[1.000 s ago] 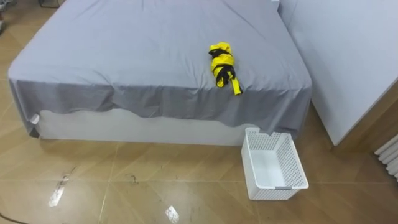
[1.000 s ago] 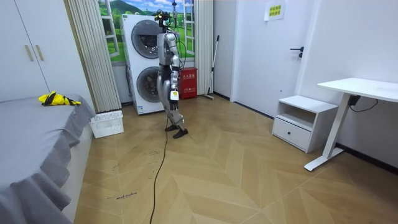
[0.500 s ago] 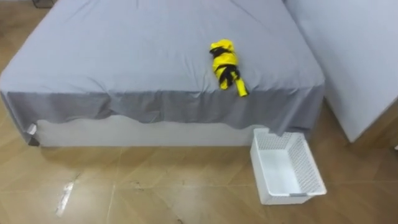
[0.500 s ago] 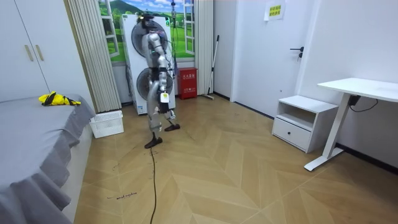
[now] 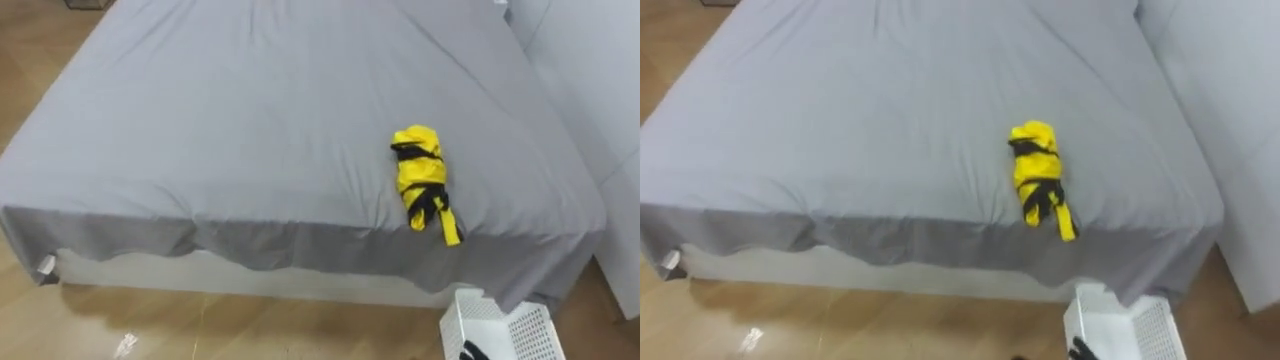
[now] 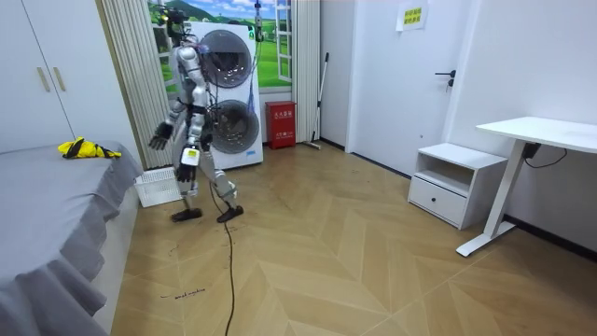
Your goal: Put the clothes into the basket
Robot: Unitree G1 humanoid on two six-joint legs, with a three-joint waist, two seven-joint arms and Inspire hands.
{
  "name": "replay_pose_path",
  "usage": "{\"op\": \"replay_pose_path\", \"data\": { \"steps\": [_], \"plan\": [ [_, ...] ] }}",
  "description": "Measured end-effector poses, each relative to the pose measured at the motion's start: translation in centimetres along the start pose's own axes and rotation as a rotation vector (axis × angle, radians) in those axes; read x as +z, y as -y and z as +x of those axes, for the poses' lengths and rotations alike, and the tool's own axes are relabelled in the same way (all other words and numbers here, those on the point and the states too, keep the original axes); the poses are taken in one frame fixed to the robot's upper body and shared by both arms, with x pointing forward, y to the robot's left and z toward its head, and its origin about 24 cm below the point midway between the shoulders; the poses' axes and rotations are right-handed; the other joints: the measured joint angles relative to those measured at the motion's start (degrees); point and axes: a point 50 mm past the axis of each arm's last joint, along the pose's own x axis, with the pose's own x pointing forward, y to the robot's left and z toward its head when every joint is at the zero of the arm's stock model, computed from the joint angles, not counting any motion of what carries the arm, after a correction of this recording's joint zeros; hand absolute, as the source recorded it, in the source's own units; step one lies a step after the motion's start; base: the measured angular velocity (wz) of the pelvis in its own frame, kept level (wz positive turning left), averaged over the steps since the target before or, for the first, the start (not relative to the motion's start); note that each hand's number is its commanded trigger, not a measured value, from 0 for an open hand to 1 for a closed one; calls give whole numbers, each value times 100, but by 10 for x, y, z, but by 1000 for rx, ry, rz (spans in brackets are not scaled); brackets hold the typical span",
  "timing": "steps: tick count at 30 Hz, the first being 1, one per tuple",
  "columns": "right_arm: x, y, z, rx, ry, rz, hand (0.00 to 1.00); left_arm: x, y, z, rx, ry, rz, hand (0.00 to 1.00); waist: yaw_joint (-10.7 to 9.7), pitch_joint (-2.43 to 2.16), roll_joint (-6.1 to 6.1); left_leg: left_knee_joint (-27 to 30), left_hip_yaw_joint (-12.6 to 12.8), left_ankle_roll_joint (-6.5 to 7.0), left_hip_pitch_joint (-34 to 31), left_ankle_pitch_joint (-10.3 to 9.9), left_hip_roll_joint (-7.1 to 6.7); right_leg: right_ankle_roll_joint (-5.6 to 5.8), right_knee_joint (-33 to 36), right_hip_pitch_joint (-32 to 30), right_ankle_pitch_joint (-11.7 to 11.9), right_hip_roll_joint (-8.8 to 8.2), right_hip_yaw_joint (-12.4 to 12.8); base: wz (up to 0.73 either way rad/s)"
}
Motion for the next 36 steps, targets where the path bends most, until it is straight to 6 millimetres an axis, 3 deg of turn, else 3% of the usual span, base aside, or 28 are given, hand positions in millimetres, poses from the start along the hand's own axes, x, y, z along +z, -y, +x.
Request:
{"op": "replay_pose_path", "data": {
  "steps": [1, 2, 3, 4, 5, 7, 8, 10, 11, 12, 13, 14, 15, 16, 17, 18, 19, 20, 21, 25, 31, 36],
  "plan": [
    [5, -4, 1, 2, 26, 3, 0, -3, -1, -1, -5, -11, 2, 0, 63, -20, -28, 55, -19, -96, 118, -54, 45, -213, -308, -14, 515, 77, 21, 31],
    [9, -5, 1, 6, 45, -1, 0, -5, -2, -1, -4, -18, 3, 0, 98, -23, -7, 74, -24, -208, 180, -117, 97, -263, -295, -28, 675, 144, 51, 0],
    [20, -8, 1, 14, 93, -12, 0, -13, -2, -4, -1, -39, 0, 0, 145, -86, 98, 157, -21, -449, 224, -263, 299, -362, 28, -31, 510, 300, -13, 0],
    [33, -14, 1, 32, 148, -19, 0, -17, -5, -5, 3, -49, 0, 0, 147, -41, 209, 282, -10, -606, 263, -305, 421, -418, 400, -20, 212, 381, -109, 0],
    [39, -16, 1, 37, 173, -17, 0, -19, -6, -6, 4, -54, -1, 0, 142, -36, 242, 356, 18, -683, 298, -299, 482, -450, 582, -20, 95, 419, -135, 5],
    [57, -24, -4, 59, 259, -19, 0, -26, -14, -9, 21, -64, -13, 0, 106, -26, 215, 1314, 79, -1008, 203, -47, 653, -582, 949, 228, -330, 459, -327, -5],
    [62, -26, -6, 72, 288, -26, 0, -32, -17, -11, 32, -76, -15, 0, 85, -30, 198, 2215, 79, -1066, -24, 282, 763, -610, 667, 631, -424, 517, -413, -17],
    [67, -28, -7, 81, 316, -34, 0, -38, -20, -14, 52, -83, -26, 0, -2, -17, 161, 3467, 58, -1003, -444, 721, 949, -589, 47, 1319, -587, 653, -297, -17],
    [69, -29, -7, 80, 324, -32, 0, -37, -21, -14, 58, -78, -38, 0, -26, -9, 151, 3728, 49, -956, -595, 667, 998, -594, -47, 1450, -606, 672, -267, -5],
    [67, -27, -7, 67, 321, -29, 0, -32, -23, -13, 71, -57, -55, 0, -58, 30, 61, 3961, 55, -762, -896, 494, 983, -585, -201, 1729, -667, 663, -181, -14],
    [63, -24, -8, 48, 310, -26, 0, -29, -25, -12, 80, -39, -66, 0, -23, 35, -12, 3901, 69, -734, -1175, 235, 944, -575, -340, 1958, -692, 656, -66, -23],
    [62, -21, -9, 39, 305, -23, 0, -28, -25, -12, 85, -32, -75, 0, -14, 40, -48, 3813, 68, -747, -1345, 105, 898, -568, -408, 2055, -698, 657, -7, -47],
    [61, -18, -9, 22, 303, -17, 0, -25, -25, -12, 93, -19, -93, 0, 3, 36, -80, 3515, 52, -762, -1664, -130, 815, -550, -507, 2176, -708, 655, 144, -69],
    [63, -16, -9, 5, 307, -15, 0, -24, -25, -12, 92, -6, -103, 0, 60, 7, -90, 2954, -1, -741, -1942, -214, 724, -531, -497, 2200, -718, 648, 337, -78],
    [64, -15, -9, -7, 311, -13, 0, -24, -25, -12, 93, -3, -108, 0, 90, -7, -77, 2622, -20, -751, -2053, -207, 675, -518, -498, 2199, -725, 648, 429, -88],
    [67, -14, -10, -28, 324, -4, 0, -23, -26, -12, 96, 1, -117, 0, 86, -19, -72, 2049, -32, -631, -2258, 13, 649, -477, -496, 2202, -749, 645, 609, -84],
    [65, -12, -11, -47, 320, -1, 0, -27, -27, -13, 105, -11, -134, 0, 85, -115, -66, 1800, -41, -417, -2255, 359, 568, -413, -497, 2204, -783, 590, 759, -73],
    [66, -11, -11, -55, 321, 0, 0, -28, -28, -13, 107, -13, -133, 0, 42, -171, -112, 1625, -46, -394, -2153, 385, 499, -374, -501, 2197, -788, 548, 769, -41],
    [68, -9, -10, -70, 330, -3, 0, -25, -29, -12, 106, -9, -125, 0, -44, -130, -185, 1360, -6, -338, -1974, 480, 377, -327, -505, 2180, -812, 450, 788, -20],
    [83, 6, -9, -131, 368, 10, 0, -32, -28, -13, 84, -46, -115, 0, -35, -109, -195, 869, 63, -282, -1727, 561, 233, -274, -497, 2129, -802, 313, 696, -18],
    [110, -7, 11, -126, 383, 9, 0, -16, -26, -4, 39, -36, -89, 0, 8, 1, -149, 789, 6, -245, -2076, 593, 172, -197, -495, 1759, -813, 244, 459, 4],
    [117, -15, 23, -113, 346, -72, 0, -10, -24, -1, 9, -32, -87, 0, 209, 6, -135, 724, -114, -251, -2330, 667, 135, -194, -495, 1508, -811, 217, 289, 9]
  ]
}}
